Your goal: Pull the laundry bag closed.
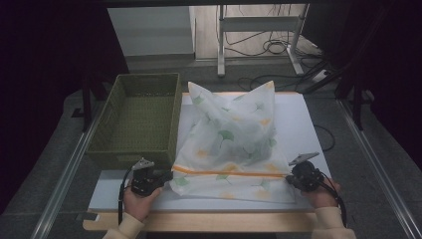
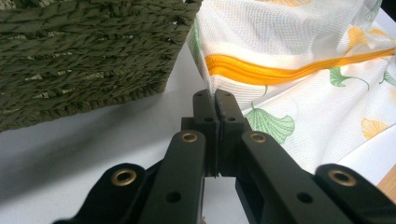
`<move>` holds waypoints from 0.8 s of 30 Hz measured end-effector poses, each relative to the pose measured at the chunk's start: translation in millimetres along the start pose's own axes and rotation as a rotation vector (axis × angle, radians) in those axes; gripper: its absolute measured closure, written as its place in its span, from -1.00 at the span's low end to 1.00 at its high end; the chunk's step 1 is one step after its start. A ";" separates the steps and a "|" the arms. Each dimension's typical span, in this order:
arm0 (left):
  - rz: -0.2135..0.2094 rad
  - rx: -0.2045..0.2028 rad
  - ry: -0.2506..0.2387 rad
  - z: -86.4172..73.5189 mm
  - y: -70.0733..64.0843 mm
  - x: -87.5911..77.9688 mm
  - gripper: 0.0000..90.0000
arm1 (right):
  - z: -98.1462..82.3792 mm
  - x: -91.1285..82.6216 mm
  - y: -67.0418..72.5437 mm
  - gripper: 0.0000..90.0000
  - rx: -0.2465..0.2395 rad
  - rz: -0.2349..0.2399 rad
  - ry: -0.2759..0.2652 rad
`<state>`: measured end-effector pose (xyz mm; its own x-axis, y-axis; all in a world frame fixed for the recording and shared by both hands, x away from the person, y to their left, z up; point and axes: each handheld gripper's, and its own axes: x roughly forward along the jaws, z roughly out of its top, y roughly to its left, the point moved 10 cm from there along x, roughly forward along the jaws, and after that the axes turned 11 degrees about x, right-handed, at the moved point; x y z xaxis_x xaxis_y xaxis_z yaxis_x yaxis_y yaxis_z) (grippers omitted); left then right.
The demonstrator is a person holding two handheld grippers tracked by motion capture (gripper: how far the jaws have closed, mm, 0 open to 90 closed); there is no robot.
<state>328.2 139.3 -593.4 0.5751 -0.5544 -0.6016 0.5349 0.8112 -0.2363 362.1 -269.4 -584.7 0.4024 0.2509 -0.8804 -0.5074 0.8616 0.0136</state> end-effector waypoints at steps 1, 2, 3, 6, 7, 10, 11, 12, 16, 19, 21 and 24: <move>0.000 0.000 0.000 0.0 0.1 0.0 0.99 | -0.1 0.0 -0.2 1.00 -0.001 0.002 -0.002; 0.000 0.000 0.000 0.0 0.0 -0.1 0.99 | -0.1 0.0 -0.1 1.00 -0.001 0.001 -0.001; 0.001 0.000 0.000 -0.1 0.0 0.0 0.99 | -0.1 0.0 0.2 1.00 0.000 0.000 0.001; 0.004 0.006 0.003 -0.9 -0.2 0.5 0.99 | 0.2 0.4 0.3 1.00 -0.004 -0.002 0.000; 0.005 0.007 0.005 -1.4 -0.4 0.9 0.99 | 0.3 0.5 0.4 1.00 -0.004 -0.002 -0.001; 0.002 0.002 0.005 -1.8 -0.4 1.3 0.99 | 0.8 0.8 0.4 1.00 -0.008 -0.002 -0.008; 0.001 0.001 0.005 -1.7 -0.4 1.4 0.99 | 0.7 0.7 0.4 1.00 -0.006 0.001 -0.009; -0.001 -0.001 0.005 -1.7 -0.3 1.3 0.99 | 0.8 0.7 0.3 1.00 -0.002 0.001 -0.010; 0.000 0.002 0.005 -1.4 -0.2 1.6 0.99 | 1.1 1.0 -0.1 1.00 0.005 0.017 -0.014; 0.003 0.010 0.008 -2.1 -0.2 2.1 0.99 | 2.2 1.3 -0.7 0.99 0.003 0.034 -0.015; 0.005 0.015 0.009 -2.2 -1.0 1.6 0.98 | 2.1 1.5 -0.8 0.98 0.004 0.037 -0.019; 0.017 0.030 0.015 -3.3 -1.9 2.0 0.97 | 1.9 1.4 -1.1 0.97 0.004 0.038 -0.023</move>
<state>326.3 137.3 -596.7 0.5753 -0.5376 -0.6164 0.5433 0.8145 -0.2033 364.6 -269.3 -585.1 0.4005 0.2935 -0.8680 -0.5194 0.8531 0.0488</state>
